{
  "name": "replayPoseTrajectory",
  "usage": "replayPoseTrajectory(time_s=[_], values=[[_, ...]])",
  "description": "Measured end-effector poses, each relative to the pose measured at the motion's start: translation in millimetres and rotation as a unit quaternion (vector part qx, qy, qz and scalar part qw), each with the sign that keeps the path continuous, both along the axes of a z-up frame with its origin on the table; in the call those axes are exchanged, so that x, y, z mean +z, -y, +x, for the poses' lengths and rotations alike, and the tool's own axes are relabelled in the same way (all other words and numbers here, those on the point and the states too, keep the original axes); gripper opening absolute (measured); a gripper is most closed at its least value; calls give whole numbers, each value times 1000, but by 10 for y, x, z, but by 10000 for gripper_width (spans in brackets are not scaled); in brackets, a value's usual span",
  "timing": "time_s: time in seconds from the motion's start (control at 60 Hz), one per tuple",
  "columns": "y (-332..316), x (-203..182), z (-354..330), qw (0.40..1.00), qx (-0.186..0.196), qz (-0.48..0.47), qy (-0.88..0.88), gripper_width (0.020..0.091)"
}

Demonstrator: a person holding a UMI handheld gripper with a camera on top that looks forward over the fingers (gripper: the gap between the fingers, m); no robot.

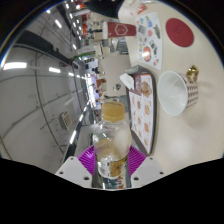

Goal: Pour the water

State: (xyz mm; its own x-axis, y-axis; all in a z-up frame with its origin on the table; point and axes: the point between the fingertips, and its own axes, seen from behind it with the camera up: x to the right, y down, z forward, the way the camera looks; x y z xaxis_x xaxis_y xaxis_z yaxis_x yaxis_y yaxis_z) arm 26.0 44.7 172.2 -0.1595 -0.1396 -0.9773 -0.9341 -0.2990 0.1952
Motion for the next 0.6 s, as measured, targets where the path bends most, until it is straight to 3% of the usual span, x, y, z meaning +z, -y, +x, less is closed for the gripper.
replayPoseTrajectory(time_s=[0.15, 0.283, 0.417, 0.6], values=[[-64, -322, 136, 991, -21, -35, -124, 376], [-39, -469, 116, 989, -11, -52, -138, 373], [-31, -306, 83, 998, 25, -34, -45, 376], [74, 272, 290, 968, 58, 50, 240, 377]])
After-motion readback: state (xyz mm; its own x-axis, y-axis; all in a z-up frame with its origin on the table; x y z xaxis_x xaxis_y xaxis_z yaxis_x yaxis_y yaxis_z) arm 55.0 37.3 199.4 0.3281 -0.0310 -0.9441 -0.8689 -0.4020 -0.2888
